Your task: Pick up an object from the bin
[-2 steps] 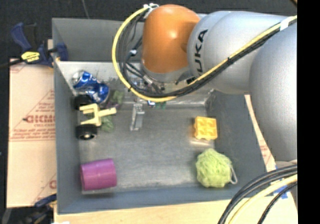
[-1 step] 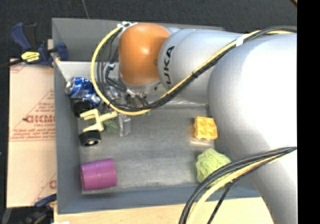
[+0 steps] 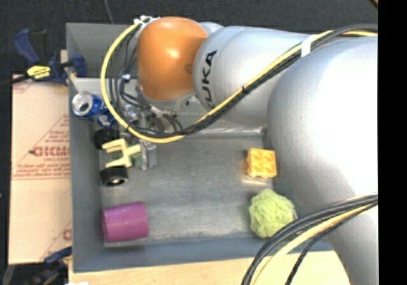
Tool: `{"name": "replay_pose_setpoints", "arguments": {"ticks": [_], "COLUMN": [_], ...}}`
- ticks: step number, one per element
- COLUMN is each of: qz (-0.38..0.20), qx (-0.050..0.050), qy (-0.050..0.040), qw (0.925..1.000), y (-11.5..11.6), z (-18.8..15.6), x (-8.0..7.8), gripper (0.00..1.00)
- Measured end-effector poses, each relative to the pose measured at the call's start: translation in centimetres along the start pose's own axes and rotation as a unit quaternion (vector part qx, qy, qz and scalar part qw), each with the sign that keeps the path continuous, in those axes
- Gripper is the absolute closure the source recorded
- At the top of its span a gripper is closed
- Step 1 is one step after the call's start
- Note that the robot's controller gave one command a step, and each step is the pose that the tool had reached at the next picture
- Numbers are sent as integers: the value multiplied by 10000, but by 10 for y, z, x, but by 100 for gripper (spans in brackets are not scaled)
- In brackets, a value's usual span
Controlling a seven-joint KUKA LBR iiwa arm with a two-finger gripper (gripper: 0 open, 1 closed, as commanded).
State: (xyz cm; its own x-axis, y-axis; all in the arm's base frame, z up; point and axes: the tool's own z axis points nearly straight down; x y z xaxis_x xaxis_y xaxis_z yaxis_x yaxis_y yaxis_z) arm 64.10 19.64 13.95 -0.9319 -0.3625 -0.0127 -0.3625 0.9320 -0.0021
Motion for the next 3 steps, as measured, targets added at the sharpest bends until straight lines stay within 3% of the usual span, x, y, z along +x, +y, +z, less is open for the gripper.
{"name": "replay_pose_setpoints", "arguments": {"ticks": [1,2,3], "qz": [-634,-1951,-1643], "qx": [57,19,70], "qy": [25,10,26], "qw": [9980,9808,9864], "y": [-4,4,19], "z": [38,69,68], "x": [-6,-8,-22], "gripper": [0,0,100]}}
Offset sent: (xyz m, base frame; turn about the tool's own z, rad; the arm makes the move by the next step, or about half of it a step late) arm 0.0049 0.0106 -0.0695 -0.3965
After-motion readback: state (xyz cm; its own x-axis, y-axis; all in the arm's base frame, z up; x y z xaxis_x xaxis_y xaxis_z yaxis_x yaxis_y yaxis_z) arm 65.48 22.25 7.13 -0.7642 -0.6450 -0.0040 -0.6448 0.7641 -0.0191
